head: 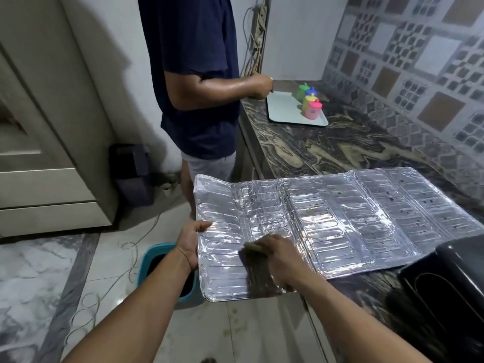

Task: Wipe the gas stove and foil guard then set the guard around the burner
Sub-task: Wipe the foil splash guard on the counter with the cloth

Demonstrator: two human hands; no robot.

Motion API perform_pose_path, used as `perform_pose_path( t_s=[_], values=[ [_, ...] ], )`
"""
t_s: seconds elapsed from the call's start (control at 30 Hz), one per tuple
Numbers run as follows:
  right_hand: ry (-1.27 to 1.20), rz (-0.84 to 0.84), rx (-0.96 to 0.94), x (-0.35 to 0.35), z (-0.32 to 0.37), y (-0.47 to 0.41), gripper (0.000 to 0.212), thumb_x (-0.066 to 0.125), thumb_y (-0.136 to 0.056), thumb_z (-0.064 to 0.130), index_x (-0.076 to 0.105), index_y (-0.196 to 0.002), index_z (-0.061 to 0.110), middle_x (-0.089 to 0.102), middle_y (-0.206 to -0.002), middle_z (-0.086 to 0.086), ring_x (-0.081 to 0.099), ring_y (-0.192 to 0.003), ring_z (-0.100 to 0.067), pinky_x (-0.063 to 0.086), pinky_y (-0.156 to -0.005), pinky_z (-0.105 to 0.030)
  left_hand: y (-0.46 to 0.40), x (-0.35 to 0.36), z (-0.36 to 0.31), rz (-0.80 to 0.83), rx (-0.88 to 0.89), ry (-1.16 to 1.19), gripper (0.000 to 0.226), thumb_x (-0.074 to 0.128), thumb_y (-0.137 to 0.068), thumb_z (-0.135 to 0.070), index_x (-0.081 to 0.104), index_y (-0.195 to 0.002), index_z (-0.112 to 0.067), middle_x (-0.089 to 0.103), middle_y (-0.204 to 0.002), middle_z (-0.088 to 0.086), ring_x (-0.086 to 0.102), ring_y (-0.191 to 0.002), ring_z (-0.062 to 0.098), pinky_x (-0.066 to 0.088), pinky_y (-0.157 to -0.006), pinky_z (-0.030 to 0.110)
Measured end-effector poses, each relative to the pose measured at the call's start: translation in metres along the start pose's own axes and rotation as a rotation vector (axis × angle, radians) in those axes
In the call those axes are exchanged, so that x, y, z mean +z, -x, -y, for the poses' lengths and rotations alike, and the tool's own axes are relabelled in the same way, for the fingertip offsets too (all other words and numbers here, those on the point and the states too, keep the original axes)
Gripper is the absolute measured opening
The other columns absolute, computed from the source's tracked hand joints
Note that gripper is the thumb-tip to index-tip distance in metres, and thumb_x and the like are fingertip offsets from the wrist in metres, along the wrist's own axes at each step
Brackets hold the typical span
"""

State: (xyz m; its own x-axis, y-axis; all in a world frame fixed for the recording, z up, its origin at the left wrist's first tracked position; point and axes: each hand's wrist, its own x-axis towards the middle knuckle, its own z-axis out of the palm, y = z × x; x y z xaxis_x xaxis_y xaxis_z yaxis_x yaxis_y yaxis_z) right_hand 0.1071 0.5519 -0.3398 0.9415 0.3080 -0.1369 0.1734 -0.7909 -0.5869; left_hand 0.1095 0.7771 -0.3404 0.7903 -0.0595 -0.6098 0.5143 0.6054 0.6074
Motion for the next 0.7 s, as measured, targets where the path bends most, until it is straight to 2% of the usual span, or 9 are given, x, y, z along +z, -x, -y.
perform_pose_path(
  t_s=[0.07, 0.1, 0.2, 0.3, 0.43, 0.5, 0.57, 0.63, 0.7],
  values=[
    [-0.127, -0.184, 0.076, -0.015, 0.003, -0.006, 0.023, 0.050, -0.089, 0.019, 0.072, -0.096, 0.019, 0.064, -0.090, 0.000, 0.061, -0.083, -0.020, 0.051, -0.074, -0.033, -0.001, -0.002, -0.001, 0.010, -0.003, -0.018, 0.036, 0.042, -0.086, -0.017, 0.060, -0.107, 0.004, 0.069, -0.092, 0.023, 0.066, -0.079, 0.039, 0.050, -0.079, 0.046],
    [-0.102, -0.331, 0.125, -0.026, 0.001, -0.012, 0.026, 0.046, -0.089, 0.025, 0.070, -0.095, 0.018, 0.063, -0.087, -0.002, 0.059, -0.078, -0.020, 0.049, -0.069, -0.034, -0.001, -0.003, -0.001, 0.006, -0.009, -0.017, 0.033, 0.040, -0.087, -0.017, 0.062, -0.101, 0.004, 0.070, -0.086, 0.021, 0.068, -0.073, 0.038, 0.050, -0.077, 0.045],
    [0.099, -0.559, 0.313, -0.056, -0.009, -0.034, 0.028, 0.041, -0.095, 0.020, 0.060, -0.112, 0.010, 0.054, -0.104, -0.014, 0.049, -0.094, -0.029, 0.042, -0.078, -0.037, 0.004, -0.004, -0.006, -0.001, 0.031, 0.023, 0.030, 0.047, -0.080, -0.015, 0.062, -0.100, 0.001, 0.069, -0.090, 0.019, 0.067, -0.076, 0.037, 0.053, -0.078, 0.043],
    [0.185, -0.460, 0.426, -0.057, -0.013, -0.052, 0.037, 0.036, -0.101, 0.031, 0.055, -0.116, 0.003, 0.048, -0.117, -0.022, 0.044, -0.108, -0.037, 0.039, -0.090, -0.044, 0.003, -0.003, -0.011, -0.021, 0.053, 0.042, 0.052, 0.056, -0.067, -0.015, 0.060, -0.116, 0.001, 0.063, -0.110, 0.023, 0.062, -0.093, 0.040, 0.049, -0.091, 0.049],
    [0.230, -0.163, 0.264, -0.031, -0.002, -0.057, 0.028, 0.049, -0.083, 0.018, 0.062, -0.106, 0.007, 0.054, -0.112, -0.019, 0.053, -0.108, -0.038, 0.046, -0.088, -0.038, 0.004, 0.006, -0.014, -0.045, 0.092, 0.021, 0.019, 0.049, -0.065, -0.009, 0.058, -0.079, -0.002, 0.064, -0.068, 0.012, 0.064, -0.060, 0.032, 0.054, -0.069, 0.038],
    [0.220, -0.076, 0.178, -0.017, 0.010, -0.056, 0.022, 0.053, -0.081, 0.013, 0.064, -0.099, 0.009, 0.059, -0.107, -0.015, 0.058, -0.103, -0.033, 0.043, -0.078, -0.028, 0.003, 0.009, -0.014, -0.062, 0.097, 0.019, 0.010, 0.045, -0.071, -0.006, 0.054, -0.070, -0.004, 0.060, -0.062, 0.009, 0.061, -0.055, 0.030, 0.052, -0.063, 0.035],
    [0.142, 0.014, 0.147, -0.008, 0.020, -0.056, 0.024, 0.055, -0.080, 0.003, 0.068, -0.100, 0.011, 0.065, -0.102, -0.013, 0.061, -0.097, -0.028, 0.037, -0.071, -0.023, 0.007, 0.010, -0.014, -0.049, 0.079, 0.003, 0.016, 0.044, -0.070, -0.008, 0.058, -0.074, -0.001, 0.063, -0.064, 0.012, 0.062, -0.060, 0.033, 0.052, -0.067, 0.038],
    [0.009, -0.023, 0.126, -0.012, 0.023, -0.057, 0.029, 0.056, -0.080, 0.000, 0.072, -0.099, 0.015, 0.070, -0.092, -0.008, 0.062, -0.084, -0.023, 0.039, -0.066, -0.023, 0.006, 0.007, -0.014, -0.050, 0.079, -0.005, 0.020, 0.048, -0.063, -0.010, 0.059, -0.076, -0.001, 0.063, -0.068, 0.013, 0.061, -0.065, 0.034, 0.051, -0.071, 0.039],
    [-0.086, -0.232, 0.110, -0.029, 0.022, -0.060, 0.012, 0.061, -0.087, 0.010, 0.071, -0.088, 0.015, 0.069, -0.082, -0.006, 0.059, -0.071, -0.020, 0.038, -0.054, -0.024, 0.004, 0.004, -0.016, -0.075, 0.100, -0.002, 0.019, 0.052, -0.059, -0.011, 0.056, -0.076, -0.003, 0.057, -0.076, 0.012, 0.058, -0.069, 0.033, 0.051, -0.074, 0.040]
  ],
)
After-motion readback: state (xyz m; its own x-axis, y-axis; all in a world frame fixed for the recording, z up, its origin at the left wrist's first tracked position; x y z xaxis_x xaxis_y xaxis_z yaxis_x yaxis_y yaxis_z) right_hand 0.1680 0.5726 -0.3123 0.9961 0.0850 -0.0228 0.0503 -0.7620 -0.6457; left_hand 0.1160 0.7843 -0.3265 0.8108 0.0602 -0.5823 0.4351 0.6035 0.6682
